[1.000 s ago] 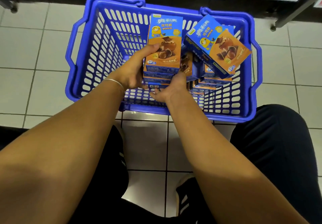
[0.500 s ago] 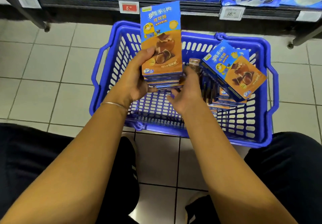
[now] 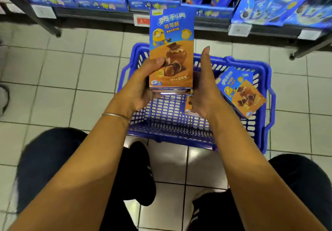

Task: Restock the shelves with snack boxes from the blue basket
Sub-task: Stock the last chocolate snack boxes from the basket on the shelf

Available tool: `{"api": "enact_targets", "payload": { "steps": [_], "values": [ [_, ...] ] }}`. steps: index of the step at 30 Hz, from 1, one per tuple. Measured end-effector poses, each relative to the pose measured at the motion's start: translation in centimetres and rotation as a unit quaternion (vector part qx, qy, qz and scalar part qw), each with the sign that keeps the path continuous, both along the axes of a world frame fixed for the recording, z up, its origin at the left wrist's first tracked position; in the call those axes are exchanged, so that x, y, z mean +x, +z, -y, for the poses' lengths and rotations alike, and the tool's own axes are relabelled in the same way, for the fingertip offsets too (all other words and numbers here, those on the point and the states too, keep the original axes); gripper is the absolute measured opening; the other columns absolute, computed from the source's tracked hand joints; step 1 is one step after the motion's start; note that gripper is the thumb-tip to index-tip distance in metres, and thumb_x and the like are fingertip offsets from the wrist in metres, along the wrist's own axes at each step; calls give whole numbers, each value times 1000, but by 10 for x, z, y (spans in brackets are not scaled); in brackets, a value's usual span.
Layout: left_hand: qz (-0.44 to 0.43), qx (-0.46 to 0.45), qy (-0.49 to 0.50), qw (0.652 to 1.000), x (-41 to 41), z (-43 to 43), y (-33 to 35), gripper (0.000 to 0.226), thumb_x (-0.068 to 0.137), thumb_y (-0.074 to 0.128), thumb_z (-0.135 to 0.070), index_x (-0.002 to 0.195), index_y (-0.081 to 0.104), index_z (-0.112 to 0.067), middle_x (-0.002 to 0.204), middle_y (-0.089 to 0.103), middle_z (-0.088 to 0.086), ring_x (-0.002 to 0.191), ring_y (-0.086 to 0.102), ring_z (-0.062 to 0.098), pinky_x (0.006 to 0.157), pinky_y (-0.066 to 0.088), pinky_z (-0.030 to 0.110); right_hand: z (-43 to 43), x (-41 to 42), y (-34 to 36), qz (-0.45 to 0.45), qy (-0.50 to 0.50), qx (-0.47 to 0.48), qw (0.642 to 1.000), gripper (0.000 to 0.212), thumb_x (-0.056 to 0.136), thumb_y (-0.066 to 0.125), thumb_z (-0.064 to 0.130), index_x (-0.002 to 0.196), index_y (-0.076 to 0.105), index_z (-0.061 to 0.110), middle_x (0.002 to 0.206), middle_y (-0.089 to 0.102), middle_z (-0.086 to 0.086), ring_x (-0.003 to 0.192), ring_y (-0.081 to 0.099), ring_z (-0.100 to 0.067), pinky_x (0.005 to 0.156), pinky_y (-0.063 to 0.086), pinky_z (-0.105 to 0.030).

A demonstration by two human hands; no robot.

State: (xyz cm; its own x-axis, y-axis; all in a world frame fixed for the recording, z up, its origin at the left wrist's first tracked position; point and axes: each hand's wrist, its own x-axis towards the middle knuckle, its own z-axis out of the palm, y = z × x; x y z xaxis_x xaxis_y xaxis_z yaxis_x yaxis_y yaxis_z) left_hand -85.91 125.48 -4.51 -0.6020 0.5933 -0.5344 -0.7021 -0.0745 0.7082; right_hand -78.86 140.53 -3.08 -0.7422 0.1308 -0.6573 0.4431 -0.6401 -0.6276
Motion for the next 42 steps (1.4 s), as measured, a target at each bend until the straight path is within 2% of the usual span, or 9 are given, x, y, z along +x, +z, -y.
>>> {"api": "enact_targets", "payload": {
  "steps": [3, 7, 11, 13, 17, 19, 25, 30, 42],
  "values": [
    [13, 2, 2, 1000, 0, 5, 76, 67, 59, 89, -42, 117, 67, -15, 99, 80, 5, 88, 77, 24, 75, 63, 43, 5, -4, 74, -42, 39, -36, 998, 104, 88, 33, 81, 148, 44, -3, 144, 50, -32, 131, 52, -48, 113, 40, -60],
    [12, 7, 14, 1000, 3, 7, 209, 112, 45, 100, -44, 140, 51, -11, 100, 77, 5, 85, 76, 23, 69, 63, 38, 13, -3, 203, -106, 56, -53, 991, 80, 96, 37, 69, 147, 51, 9, 143, 58, -19, 133, 55, -37, 113, 42, -53],
    [-25, -13, 5, 1000, 11, 7, 350, 57, 78, 71, -36, 128, 58, -14, 93, 79, -1, 81, 76, 17, 67, 63, 34, 9, 7, 358, -143, 78, -13, 987, 88, 84, 51, 64, 150, 45, 5, 147, 53, -21, 136, 50, -38, 117, 36, -56],
    [-57, -25, -18, 998, 20, 2, 427, 57, 74, 70, -37, 125, 59, -14, 90, 78, -4, 77, 75, 14, 63, 61, 29, 3, 14, 435, -138, 88, 33, 986, 87, 80, 60, 59, 148, 46, 7, 141, 59, -20, 129, 58, -38, 110, 46, -53],
    [-113, -5, -31, 993, 51, -12, 560, 111, 41, 98, -50, 134, 52, -14, 98, 77, -3, 80, 75, 11, 62, 60, 25, -12, 38, 556, -146, 73, 88, 983, 46, 96, 57, 42, 130, 62, 11, 118, 73, -12, 103, 72, -28, 81, 62, -36],
    [-133, -9, -13, 991, 66, -19, 605, 108, 52, 93, -64, 137, 48, -17, 103, 73, -4, 79, 73, 8, 60, 58, 21, -18, 52, 601, -169, 79, 88, 979, 30, 95, 56, 40, 108, 73, 19, 98, 78, -4, 85, 75, -18, 64, 58, -23],
    [-204, -33, -1, 978, 105, -46, 677, 75, 94, 14, -76, 132, 63, -34, 118, 76, -10, 109, 73, 10, 80, 59, 27, -34, 104, 679, -237, 62, 127, 961, 53, 95, 58, 44, 142, 56, 19, 136, 66, -8, 123, 64, -30, 101, 53, -50],
    [-298, -53, 89, 949, 134, -67, 702, 82, 86, 39, -79, 143, 57, -23, 141, 65, 7, 127, 66, 26, 109, 52, 47, -46, 143, 712, -284, 42, 149, 946, 39, 89, 59, 53, 116, 75, 30, 124, 72, -6, 115, 69, -26, 97, 57, -43],
    [-302, 49, 68, 950, 129, -85, 752, 93, 72, 64, -86, 138, 63, -20, 124, 75, 6, 111, 74, 25, 79, 61, 27, -65, 147, 766, -297, 47, 218, 928, 55, 80, 59, 74, 118, 74, 37, 122, 74, -2, 113, 71, -21, 88, 60, -32]
  ]
}}
